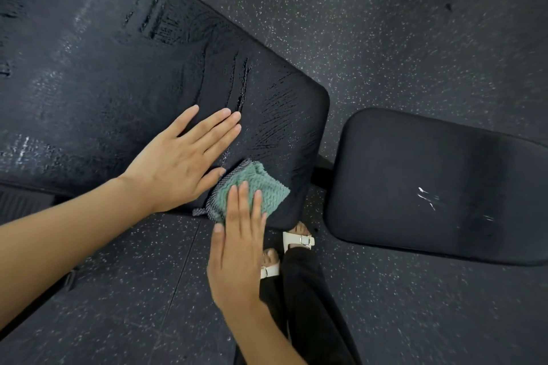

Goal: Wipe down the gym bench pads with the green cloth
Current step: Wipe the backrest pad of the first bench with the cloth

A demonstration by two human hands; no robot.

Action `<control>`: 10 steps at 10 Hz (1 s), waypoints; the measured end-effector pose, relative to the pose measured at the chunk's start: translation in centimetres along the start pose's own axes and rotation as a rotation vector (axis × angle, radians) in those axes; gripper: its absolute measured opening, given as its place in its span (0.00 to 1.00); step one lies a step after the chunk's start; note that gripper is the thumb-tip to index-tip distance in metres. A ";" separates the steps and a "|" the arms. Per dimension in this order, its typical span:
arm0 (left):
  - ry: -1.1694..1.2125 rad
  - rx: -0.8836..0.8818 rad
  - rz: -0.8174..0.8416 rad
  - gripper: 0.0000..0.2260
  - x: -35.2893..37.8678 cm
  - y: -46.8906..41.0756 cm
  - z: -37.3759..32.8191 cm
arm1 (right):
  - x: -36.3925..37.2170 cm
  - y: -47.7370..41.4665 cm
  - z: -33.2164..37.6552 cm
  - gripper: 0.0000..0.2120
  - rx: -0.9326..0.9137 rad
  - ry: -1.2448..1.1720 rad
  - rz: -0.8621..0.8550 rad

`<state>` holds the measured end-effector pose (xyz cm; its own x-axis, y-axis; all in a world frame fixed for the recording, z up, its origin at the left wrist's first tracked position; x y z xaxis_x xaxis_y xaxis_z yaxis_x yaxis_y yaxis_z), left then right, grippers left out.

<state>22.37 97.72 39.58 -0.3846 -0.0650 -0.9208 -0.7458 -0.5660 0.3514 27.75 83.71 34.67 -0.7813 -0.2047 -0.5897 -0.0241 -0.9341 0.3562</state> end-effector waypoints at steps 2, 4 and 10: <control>-0.004 0.004 0.010 0.30 0.2 0.8 -0.3 | -1.7 -0.2 -4.6 0.25 0.060 0.168 -0.024; 0.008 0.008 0.013 0.30 0.3 1.2 -0.5 | -3.3 -1.8 -8.0 0.28 0.281 -0.089 -0.156; 0.003 -0.006 0.048 0.30 0.2 1.0 -0.6 | -1.4 0.3 -5.3 0.26 0.108 0.056 -0.056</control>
<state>21.82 96.63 39.65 -0.4183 -0.0946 -0.9034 -0.7232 -0.5671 0.3942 32.13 82.16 31.72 -0.7410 -0.1717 -0.6492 -0.1362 -0.9083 0.3956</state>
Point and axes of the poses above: each hand's wrist, its own y-axis away from the middle knuckle, its own x-axis out of the palm, z = x × y, the point moved 7 cm from there along -y, towards the middle knuckle, and after that the axes turned 12 degrees about z, right-handed, at the moved point
